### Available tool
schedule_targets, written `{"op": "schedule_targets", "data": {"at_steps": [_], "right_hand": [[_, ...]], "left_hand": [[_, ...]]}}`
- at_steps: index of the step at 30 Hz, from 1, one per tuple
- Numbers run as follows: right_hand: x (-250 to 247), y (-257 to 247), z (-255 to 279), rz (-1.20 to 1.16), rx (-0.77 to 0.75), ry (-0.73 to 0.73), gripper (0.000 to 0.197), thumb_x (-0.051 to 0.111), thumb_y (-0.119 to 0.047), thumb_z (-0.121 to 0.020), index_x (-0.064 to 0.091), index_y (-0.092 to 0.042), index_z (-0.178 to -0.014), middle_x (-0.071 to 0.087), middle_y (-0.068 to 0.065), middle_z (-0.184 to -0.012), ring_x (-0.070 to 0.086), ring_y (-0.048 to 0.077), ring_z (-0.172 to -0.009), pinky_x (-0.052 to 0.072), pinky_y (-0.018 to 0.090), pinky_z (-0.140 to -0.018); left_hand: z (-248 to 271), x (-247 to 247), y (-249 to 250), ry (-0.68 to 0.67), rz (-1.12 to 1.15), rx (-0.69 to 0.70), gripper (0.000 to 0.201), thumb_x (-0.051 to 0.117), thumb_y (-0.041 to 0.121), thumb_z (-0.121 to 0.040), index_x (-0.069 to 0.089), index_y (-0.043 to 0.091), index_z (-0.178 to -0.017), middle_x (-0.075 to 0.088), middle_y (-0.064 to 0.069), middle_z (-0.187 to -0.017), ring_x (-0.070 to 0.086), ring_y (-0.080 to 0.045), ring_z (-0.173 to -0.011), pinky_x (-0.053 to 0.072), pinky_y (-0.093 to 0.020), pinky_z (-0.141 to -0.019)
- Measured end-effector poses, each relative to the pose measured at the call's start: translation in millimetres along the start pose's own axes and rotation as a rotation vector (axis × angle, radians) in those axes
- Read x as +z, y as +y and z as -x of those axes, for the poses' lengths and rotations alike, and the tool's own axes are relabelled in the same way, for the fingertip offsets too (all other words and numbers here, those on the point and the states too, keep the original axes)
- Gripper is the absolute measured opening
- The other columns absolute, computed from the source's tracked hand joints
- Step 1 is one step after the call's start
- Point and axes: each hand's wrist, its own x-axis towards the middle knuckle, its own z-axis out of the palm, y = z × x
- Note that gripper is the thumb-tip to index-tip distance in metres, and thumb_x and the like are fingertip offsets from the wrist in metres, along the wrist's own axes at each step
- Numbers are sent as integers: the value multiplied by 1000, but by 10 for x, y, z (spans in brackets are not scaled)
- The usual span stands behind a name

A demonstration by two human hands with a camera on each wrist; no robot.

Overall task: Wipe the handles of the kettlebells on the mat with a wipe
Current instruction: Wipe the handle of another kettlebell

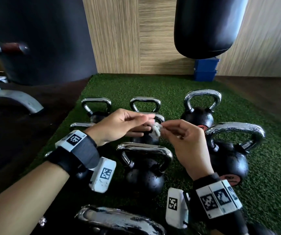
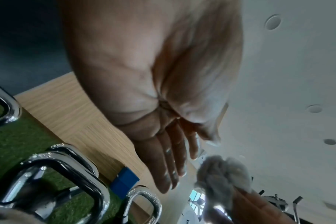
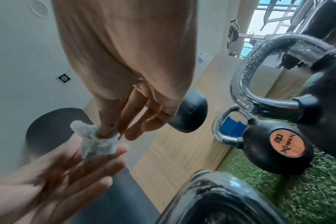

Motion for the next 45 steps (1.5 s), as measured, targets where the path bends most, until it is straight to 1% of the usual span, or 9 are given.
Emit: {"op": "schedule_targets", "data": {"at_steps": [5, 8, 14, 19, 25, 32, 37, 41, 45], "right_hand": [[100, -66, -75, 12, -14, 73, 15, 90, -21, -71, 77, -22, -78, 76, -7, -74, 70, 14, -67, 58, 34, -67], [154, -22, -75, 88, -7, 175, 25, 93, -30, -66, 69, -21, -70, 69, -10, -64, 57, 1, -53, 46, 19, -54], [10, 371, 203, 400, 159, 146, 27, 70, -5, -76, 70, -27, -91, 70, -7, -88, 64, 13, -78, 48, 27, -69], [-95, 874, 504, 364, 567, -89, 43, 74, -1, -68, 70, -32, -98, 73, -11, -86, 70, 16, -89, 58, 37, -83], [78, 1135, 593, 226, 593, -107, 37, 92, -29, -59, 76, -27, -93, 78, -7, -88, 73, 13, -90, 59, 39, -88], [206, 1260, 692, 145, 611, -66, 37, 88, -48, -55, 78, -37, -90, 79, -9, -85, 74, 11, -87, 60, 45, -86], [163, 1276, 713, 202, 572, -70, 30, 89, -47, -63, 79, -34, -89, 78, -13, -85, 72, 5, -85, 61, 39, -83], [188, 1275, 756, 221, 539, -40, 26, 89, -40, -69, 79, -28, -89, 77, -9, -87, 72, 7, -85, 60, 32, -78], [168, 1286, 759, 241, 529, -41, 26, 89, -40, -71, 79, -26, -91, 77, -10, -83, 71, 4, -81, 58, 27, -73]], "left_hand": [[-55, 35, 29, 9, 58, 77, 29, 74, 19, -83, 80, 22, -111, 76, 0, -119, 71, -14, -115, 56, -22, -95], [-52, -19, -19, 46, 42, 78, 35, 80, 15, -76, 79, 14, -111, 78, -4, -112, 74, -16, -107, 59, -22, -90], [20, -106, -169, 52, -345, 44, 31, 80, 7, -87, 77, 17, -116, 77, 12, -111, 72, -2, -106, 54, -16, -96], [95, 1, -320, 55, -760, -4, 28, 77, 37, -86, 77, 41, -114, 78, 15, -109, 72, 1, -99, 56, -33, -97], [76, 14, -390, 60, -861, 11, 36, 66, 56, -84, 73, 46, -118, 81, 2, -102, 75, -33, -97, 59, -41, -88], [174, 38, -621, 158, -880, 190, 32, 74, 32, -91, 73, 33, -124, 73, 20, -119, 56, 28, -102, 43, -1, -96], [375, -249, -757, 322, -821, 48, 25, 69, 51, -89, 71, 54, -115, 79, 14, -101, 72, -10, -68, 55, -21, -69], [439, -203, -832, 341, -867, 98, 28, 64, 54, -91, 69, 54, -118, 73, 17, -98, 68, -3, -85, 54, -24, -87], [539, -313, -952, 428, -738, -52, 20, 67, 50, -93, 71, 56, -112, 74, 33, -95, 72, -10, -67, 57, -30, -70]]}}
